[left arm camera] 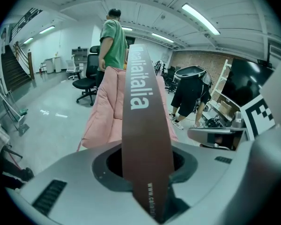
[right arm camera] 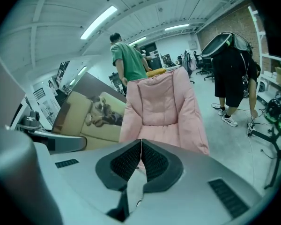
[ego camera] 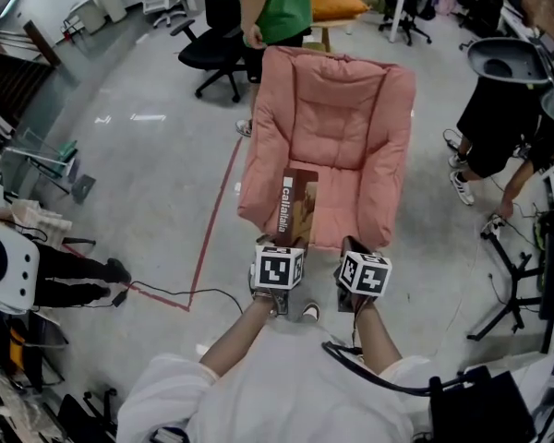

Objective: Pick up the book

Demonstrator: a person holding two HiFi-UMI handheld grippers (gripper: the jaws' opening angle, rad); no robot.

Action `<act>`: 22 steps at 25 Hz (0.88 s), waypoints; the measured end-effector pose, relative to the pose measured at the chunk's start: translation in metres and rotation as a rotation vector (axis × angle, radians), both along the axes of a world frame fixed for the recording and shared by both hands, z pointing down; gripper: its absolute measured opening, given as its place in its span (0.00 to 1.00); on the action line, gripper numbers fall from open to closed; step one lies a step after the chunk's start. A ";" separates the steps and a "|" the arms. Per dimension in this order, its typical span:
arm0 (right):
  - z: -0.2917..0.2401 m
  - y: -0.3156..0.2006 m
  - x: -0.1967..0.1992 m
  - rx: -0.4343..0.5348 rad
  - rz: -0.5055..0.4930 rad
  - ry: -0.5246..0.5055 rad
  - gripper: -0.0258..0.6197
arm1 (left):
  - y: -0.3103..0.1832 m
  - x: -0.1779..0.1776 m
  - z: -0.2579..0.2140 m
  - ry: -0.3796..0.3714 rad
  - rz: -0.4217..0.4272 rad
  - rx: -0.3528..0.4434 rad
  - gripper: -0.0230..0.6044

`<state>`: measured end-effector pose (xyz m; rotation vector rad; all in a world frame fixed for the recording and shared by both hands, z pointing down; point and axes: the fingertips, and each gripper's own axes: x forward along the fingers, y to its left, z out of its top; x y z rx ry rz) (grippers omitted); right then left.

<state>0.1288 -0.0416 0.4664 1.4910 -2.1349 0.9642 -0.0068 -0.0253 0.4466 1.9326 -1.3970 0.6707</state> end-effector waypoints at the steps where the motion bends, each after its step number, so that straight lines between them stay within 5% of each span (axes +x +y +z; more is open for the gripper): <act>1: -0.001 0.000 -0.001 0.002 0.000 0.004 0.09 | 0.000 -0.001 0.000 -0.001 0.004 0.001 0.27; 22: -0.015 -0.001 -0.017 0.054 0.011 0.087 0.09 | -0.003 -0.012 -0.002 0.018 0.044 0.014 0.27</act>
